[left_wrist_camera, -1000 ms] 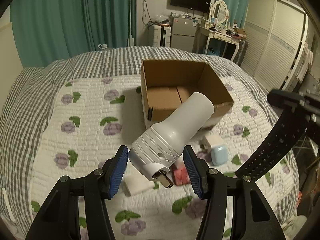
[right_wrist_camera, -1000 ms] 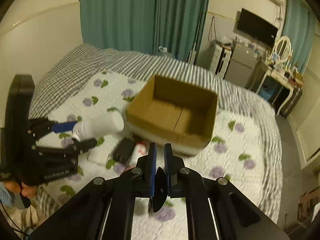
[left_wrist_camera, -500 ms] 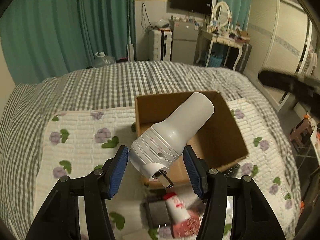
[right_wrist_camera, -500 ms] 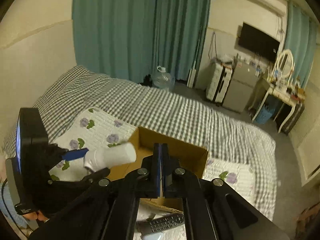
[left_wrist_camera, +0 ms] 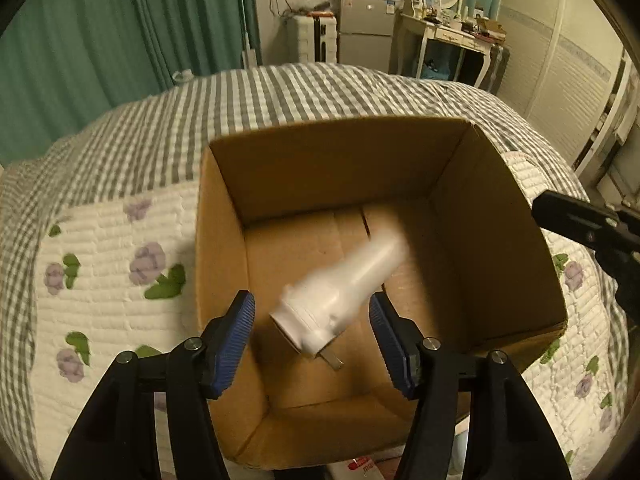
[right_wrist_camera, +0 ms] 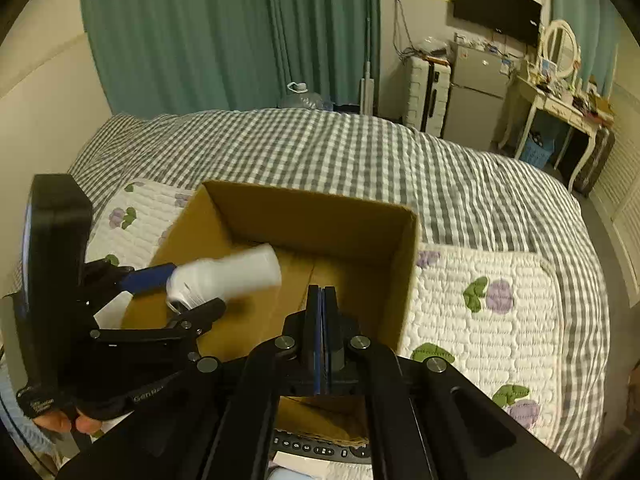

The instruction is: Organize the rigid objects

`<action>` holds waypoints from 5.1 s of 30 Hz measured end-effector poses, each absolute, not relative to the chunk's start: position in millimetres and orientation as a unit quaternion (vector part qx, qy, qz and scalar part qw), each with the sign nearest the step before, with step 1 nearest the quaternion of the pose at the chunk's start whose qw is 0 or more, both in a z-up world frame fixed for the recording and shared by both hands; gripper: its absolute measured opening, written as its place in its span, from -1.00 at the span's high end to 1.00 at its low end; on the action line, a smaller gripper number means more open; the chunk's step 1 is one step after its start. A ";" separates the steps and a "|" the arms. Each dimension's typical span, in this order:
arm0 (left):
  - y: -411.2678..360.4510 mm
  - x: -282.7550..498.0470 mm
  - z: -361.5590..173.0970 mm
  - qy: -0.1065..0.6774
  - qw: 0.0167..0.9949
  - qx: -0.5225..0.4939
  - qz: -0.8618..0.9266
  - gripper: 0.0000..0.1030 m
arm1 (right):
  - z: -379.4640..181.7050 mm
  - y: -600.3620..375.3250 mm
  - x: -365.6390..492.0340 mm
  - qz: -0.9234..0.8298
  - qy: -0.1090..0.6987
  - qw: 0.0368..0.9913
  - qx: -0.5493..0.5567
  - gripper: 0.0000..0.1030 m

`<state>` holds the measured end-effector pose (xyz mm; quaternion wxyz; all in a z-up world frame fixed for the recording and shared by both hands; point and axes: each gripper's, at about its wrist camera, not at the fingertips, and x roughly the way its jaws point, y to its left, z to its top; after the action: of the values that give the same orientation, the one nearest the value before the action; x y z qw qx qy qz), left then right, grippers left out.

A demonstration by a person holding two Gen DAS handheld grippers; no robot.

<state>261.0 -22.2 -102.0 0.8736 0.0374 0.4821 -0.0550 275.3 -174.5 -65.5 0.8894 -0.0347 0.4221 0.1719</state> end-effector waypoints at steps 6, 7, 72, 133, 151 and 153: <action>-16.8 236.2 -74.8 0.470 0.880 0.029 -0.053 -0.27 | -64.1 -187.9 259.4 0.144 0.433 0.889 -0.033 0.19; -16.5 230.3 -67.1 0.465 0.883 0.030 -0.054 -0.27 | -59.4 -190.4 253.0 0.143 0.429 0.892 -0.032 0.00; 53.5 112.2 -193.6 0.576 0.816 0.002 0.046 -0.38 | -211.6 -175.9 132.1 0.108 0.548 0.829 0.001 0.03; -18.9 286.2 -86.3 0.445 0.892 0.033 -0.072 -0.28 | -55.8 -165.4 303.3 0.145 0.411 0.900 -0.007 0.04; 3.6 205.9 -9.9 0.419 0.907 0.033 -0.037 -0.36 | 3.7 -213.0 228.9 0.122 0.362 0.924 -0.032 -0.65; 7.5 186.8 -4.4 0.419 0.907 0.034 -0.029 -0.36 | 11.6 -216.3 202.3 0.122 0.358 0.924 -0.056 -0.65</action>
<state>186.8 7.5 -4.4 0.9067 0.0340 0.4195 -0.0288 202.3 -216.3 11.6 0.9240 -0.0563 0.3580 0.1222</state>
